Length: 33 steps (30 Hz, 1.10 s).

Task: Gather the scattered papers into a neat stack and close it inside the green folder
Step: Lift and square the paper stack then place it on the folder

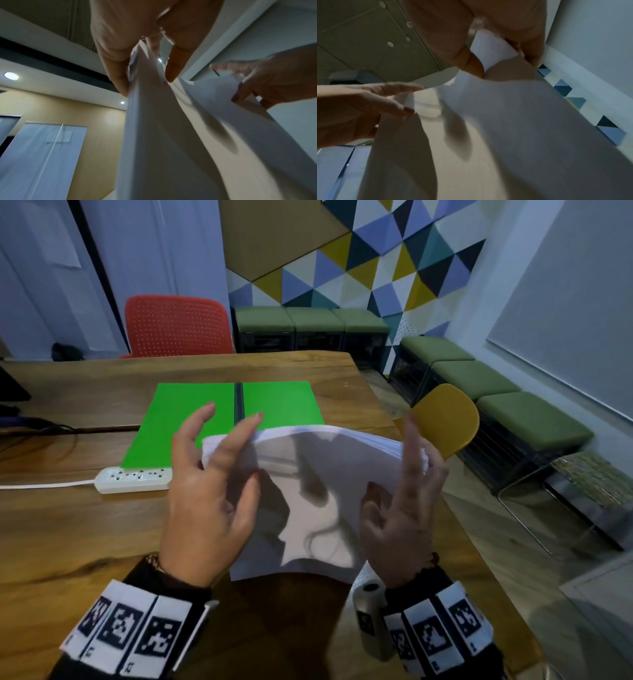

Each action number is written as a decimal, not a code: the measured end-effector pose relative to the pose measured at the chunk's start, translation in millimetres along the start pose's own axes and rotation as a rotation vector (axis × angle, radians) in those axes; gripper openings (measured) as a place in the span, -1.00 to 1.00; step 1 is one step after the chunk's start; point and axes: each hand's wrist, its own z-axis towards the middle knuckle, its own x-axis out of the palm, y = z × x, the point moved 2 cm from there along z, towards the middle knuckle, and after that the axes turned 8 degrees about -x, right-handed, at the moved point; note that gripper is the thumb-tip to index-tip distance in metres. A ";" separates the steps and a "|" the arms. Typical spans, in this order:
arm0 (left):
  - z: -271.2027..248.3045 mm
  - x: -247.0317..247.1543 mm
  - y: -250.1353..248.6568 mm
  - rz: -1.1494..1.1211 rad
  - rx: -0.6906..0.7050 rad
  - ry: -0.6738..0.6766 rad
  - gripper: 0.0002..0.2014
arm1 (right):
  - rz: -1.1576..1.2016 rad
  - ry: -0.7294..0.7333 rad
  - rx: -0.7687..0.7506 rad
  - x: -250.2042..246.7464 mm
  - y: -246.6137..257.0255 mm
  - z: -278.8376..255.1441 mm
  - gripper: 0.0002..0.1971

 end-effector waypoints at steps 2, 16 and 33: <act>-1.9 0.4 1.1 -0.004 -0.049 0.034 -0.49 | 0.012 0.076 0.052 -5.5 -1.5 5.4 -0.28; -1.4 -4.9 -0.8 0.011 0.015 0.105 -0.46 | -0.035 0.147 -0.006 -12.1 -7.1 5.6 -0.47; -25.2 43.6 58.7 -0.666 -0.451 0.180 -0.96 | 0.571 0.040 0.298 20.0 -47.7 -31.2 -0.71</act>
